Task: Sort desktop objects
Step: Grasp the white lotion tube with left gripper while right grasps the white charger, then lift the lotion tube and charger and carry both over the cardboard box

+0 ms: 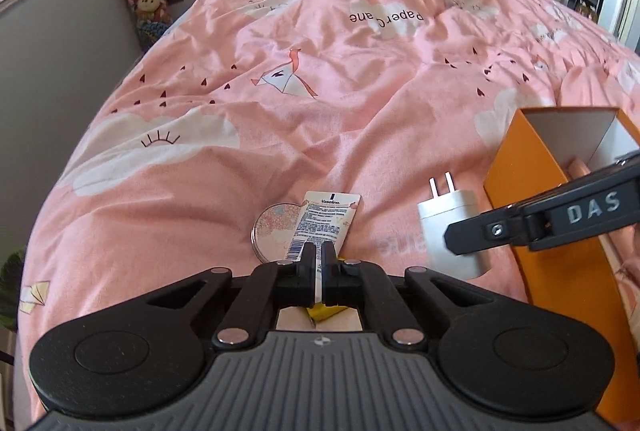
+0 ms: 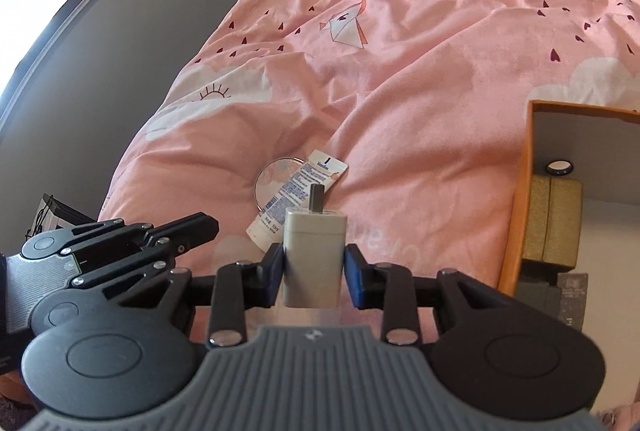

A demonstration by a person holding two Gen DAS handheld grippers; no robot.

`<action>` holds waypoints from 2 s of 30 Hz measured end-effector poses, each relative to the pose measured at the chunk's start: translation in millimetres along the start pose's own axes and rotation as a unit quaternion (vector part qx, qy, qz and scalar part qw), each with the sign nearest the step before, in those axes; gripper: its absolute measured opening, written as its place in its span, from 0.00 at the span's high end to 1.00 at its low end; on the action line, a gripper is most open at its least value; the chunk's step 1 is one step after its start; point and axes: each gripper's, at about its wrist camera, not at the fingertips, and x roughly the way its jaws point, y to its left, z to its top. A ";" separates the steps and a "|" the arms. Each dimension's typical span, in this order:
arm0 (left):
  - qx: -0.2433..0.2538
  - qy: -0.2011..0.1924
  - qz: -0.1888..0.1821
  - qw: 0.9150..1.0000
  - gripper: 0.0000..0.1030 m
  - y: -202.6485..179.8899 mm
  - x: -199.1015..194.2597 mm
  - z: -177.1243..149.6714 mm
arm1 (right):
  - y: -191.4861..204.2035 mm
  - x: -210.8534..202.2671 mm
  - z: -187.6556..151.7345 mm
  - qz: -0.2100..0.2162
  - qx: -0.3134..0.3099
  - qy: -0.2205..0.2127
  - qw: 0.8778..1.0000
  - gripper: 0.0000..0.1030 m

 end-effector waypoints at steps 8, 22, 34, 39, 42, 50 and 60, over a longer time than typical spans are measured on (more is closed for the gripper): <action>0.117 0.032 0.022 0.992 0.66 -32.4 31.5 5.9 | -11.3 4.8 5.8 -0.028 -0.011 0.000 1.000 0.67; 0.172 0.098 0.063 0.978 0.55 -42.3 119.4 12.7 | -15.1 32.3 26.2 -0.040 -0.038 -0.001 0.998 0.67; 0.093 0.081 0.044 0.991 0.79 -22.3 90.5 23.9 | -13.0 -8.0 23.8 -0.002 -0.026 -0.037 0.999 0.67; 0.040 0.050 0.021 0.998 0.81 -16.2 55.4 25.7 | -11.4 -31.8 14.1 0.005 -0.029 -0.056 0.998 0.67; 0.015 0.020 0.007 1.000 0.82 -20.8 24.6 28.7 | -12.4 -48.4 5.9 0.014 -0.024 -0.070 0.997 0.67; -0.022 -0.070 -0.071 0.995 0.82 -58.1 -57.8 39.6 | -24.5 -109.9 -22.7 0.018 -0.005 -0.133 0.991 0.67; -0.009 -0.082 -0.187 0.979 0.82 -139.1 -75.6 53.0 | -90.7 -162.9 -62.7 -0.046 0.065 -0.177 0.981 0.67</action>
